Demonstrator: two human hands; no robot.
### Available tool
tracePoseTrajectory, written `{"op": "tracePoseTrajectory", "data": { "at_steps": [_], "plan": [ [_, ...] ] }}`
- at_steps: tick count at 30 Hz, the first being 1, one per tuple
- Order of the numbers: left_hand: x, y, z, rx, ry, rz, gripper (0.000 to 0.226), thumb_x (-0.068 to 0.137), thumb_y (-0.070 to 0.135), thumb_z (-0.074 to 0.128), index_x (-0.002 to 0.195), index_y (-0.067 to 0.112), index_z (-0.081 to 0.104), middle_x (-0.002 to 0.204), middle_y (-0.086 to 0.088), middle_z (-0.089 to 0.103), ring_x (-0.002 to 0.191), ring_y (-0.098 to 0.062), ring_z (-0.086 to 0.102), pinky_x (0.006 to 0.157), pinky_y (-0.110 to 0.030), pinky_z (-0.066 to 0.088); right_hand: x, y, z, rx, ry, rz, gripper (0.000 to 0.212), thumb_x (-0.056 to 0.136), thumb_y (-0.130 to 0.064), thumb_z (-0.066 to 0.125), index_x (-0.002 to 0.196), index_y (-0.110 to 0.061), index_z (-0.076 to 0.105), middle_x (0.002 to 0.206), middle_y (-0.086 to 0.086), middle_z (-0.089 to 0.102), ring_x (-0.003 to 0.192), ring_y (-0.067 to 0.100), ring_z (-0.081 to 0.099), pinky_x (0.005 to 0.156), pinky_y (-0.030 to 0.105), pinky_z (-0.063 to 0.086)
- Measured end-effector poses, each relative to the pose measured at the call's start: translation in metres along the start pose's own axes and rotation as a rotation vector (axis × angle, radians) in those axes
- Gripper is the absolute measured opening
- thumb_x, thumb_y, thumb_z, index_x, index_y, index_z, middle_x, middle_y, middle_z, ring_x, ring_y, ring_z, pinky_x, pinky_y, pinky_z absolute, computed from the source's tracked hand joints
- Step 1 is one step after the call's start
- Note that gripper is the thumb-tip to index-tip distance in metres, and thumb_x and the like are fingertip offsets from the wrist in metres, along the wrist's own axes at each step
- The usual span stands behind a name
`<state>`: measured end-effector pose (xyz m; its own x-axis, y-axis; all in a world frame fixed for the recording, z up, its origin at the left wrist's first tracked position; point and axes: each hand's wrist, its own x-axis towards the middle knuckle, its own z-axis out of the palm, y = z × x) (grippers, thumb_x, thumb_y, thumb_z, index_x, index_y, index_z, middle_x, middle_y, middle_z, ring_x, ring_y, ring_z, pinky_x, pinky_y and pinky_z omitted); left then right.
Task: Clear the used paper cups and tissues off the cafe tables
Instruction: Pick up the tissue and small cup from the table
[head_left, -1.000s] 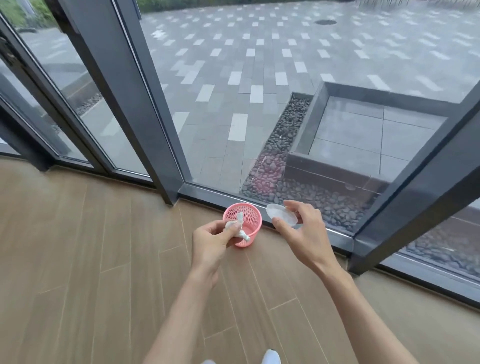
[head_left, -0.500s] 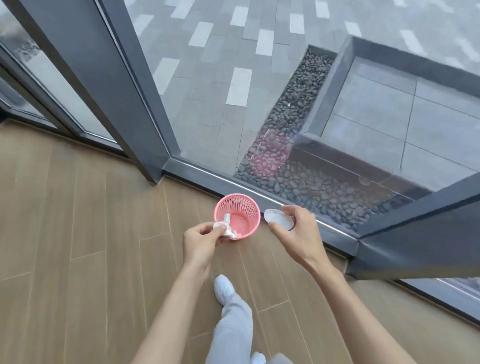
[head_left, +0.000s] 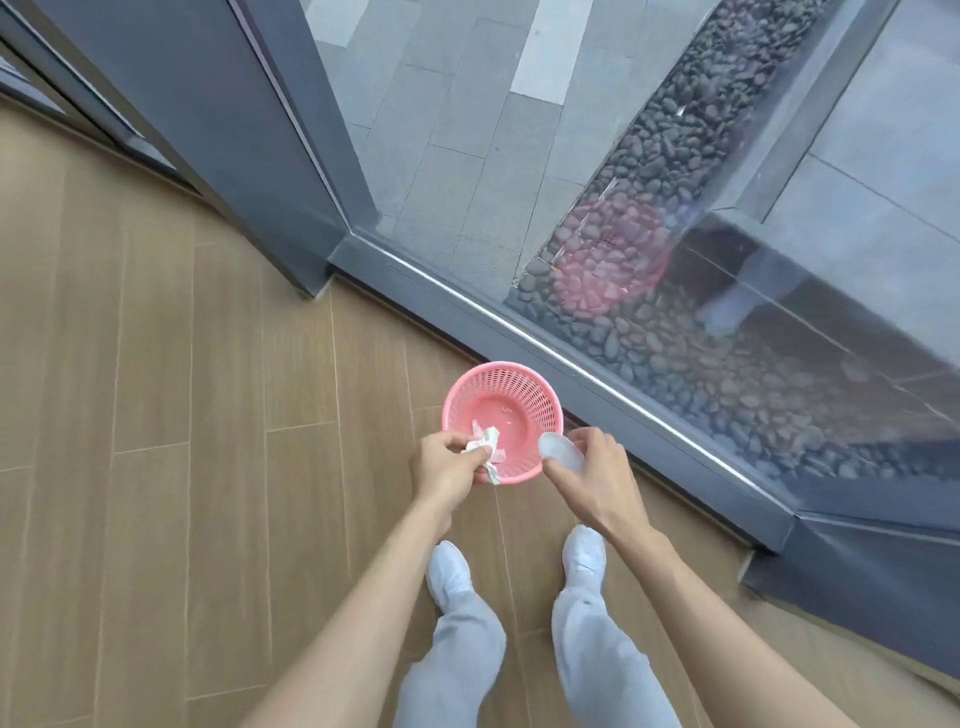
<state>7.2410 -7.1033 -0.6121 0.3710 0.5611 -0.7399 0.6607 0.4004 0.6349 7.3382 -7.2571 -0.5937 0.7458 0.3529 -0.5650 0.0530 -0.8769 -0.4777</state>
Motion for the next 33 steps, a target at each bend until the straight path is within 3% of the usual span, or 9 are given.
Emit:
{"op": "tracePoseTrajectory", "data": {
  "at_steps": [4,7,10,16,20,25,29,31,33],
  "plan": [
    [0.1,-0.051,0.053,0.104,0.034,0.02,0.006,0.085,-0.005,0.07,0.089,-0.001,0.068,0.078,-0.01,0.066,0.053,-0.019,0.065,0.064,-0.034,0.057,0.094,0.043,0.068,-0.171,-0.038,-0.115,0.057,0.086,-0.045,0.061,0.132,-0.014,0.048,0.128,0.003,0.052,0.124,0.023,0.044,0.095,0.038,0.045],
    [0.173,-0.102,0.093,0.376,0.089,0.118,0.008,0.081,0.001,0.071,0.081,0.009,0.071,0.091,-0.011,0.074,0.084,-0.031,0.071,0.08,-0.039,0.057,0.16,0.078,0.121,-0.249,-0.042,-0.168,0.053,0.088,-0.042,0.061,0.13,-0.012,0.047,0.131,0.005,0.051,0.125,0.025,0.044,0.093,0.038,0.045],
    [0.226,-0.151,0.123,0.671,0.098,0.214,0.011,0.089,0.004,0.068,0.099,0.005,0.073,0.112,-0.012,0.066,0.106,-0.03,0.061,0.089,-0.034,0.044,0.213,0.111,0.17,-0.33,-0.083,-0.224,0.047,0.09,-0.033,0.061,0.128,-0.008,0.048,0.131,0.011,0.051,0.125,0.029,0.046,0.098,0.038,0.042],
    [0.292,-0.203,0.162,0.92,0.044,0.241,0.022,0.096,0.002,0.057,0.114,0.0,0.069,0.132,-0.021,0.058,0.096,-0.031,0.066,0.084,-0.04,0.054,0.281,0.147,0.234,-0.469,-0.195,-0.272,0.051,0.093,-0.032,0.062,0.13,-0.002,0.043,0.131,0.018,0.05,0.123,0.035,0.048,0.098,0.039,0.043],
    [0.297,-0.212,0.168,0.976,0.022,0.219,0.038,0.094,-0.009,0.052,0.129,0.0,0.061,0.142,-0.021,0.052,0.112,-0.032,0.063,0.095,-0.039,0.053,0.293,0.15,0.239,-0.494,-0.273,-0.221,0.051,0.095,-0.031,0.063,0.129,0.0,0.042,0.133,0.022,0.049,0.125,0.037,0.05,0.098,0.042,0.044],
    [0.255,-0.185,0.142,0.896,0.097,0.202,0.031,0.095,-0.002,0.057,0.123,0.005,0.068,0.128,-0.014,0.064,0.114,-0.032,0.062,0.095,-0.039,0.048,0.253,0.137,0.207,-0.335,-0.223,-0.19,0.038,0.094,-0.017,0.056,0.126,-0.001,0.048,0.132,0.019,0.054,0.121,0.036,0.053,0.095,0.042,0.043],
    [0.205,-0.122,0.118,0.572,0.088,0.1,0.021,0.09,0.006,0.067,0.105,0.015,0.077,0.113,-0.005,0.075,0.106,-0.026,0.069,0.099,-0.037,0.053,0.2,0.105,0.139,-0.123,-0.179,-0.117,0.042,0.094,-0.022,0.059,0.132,-0.006,0.053,0.137,0.011,0.057,0.124,0.029,0.056,0.097,0.039,0.046],
    [0.165,-0.078,0.11,0.344,0.042,0.071,0.021,0.089,0.004,0.065,0.088,0.022,0.075,0.097,-0.005,0.076,0.092,-0.026,0.073,0.09,-0.042,0.059,0.171,0.082,0.095,0.004,-0.126,-0.104,0.041,0.092,-0.021,0.061,0.131,-0.009,0.057,0.134,0.006,0.063,0.12,0.024,0.06,0.097,0.035,0.047],
    [0.113,-0.026,0.106,0.196,0.004,0.129,0.019,0.093,0.005,0.063,0.086,0.021,0.071,0.089,-0.007,0.075,0.081,-0.023,0.073,0.076,-0.033,0.061,0.139,0.057,0.045,0.136,-0.037,-0.098,0.036,0.091,-0.022,0.062,0.126,-0.011,0.062,0.125,0.003,0.069,0.11,0.019,0.064,0.092,0.031,0.049]
  ]
}}
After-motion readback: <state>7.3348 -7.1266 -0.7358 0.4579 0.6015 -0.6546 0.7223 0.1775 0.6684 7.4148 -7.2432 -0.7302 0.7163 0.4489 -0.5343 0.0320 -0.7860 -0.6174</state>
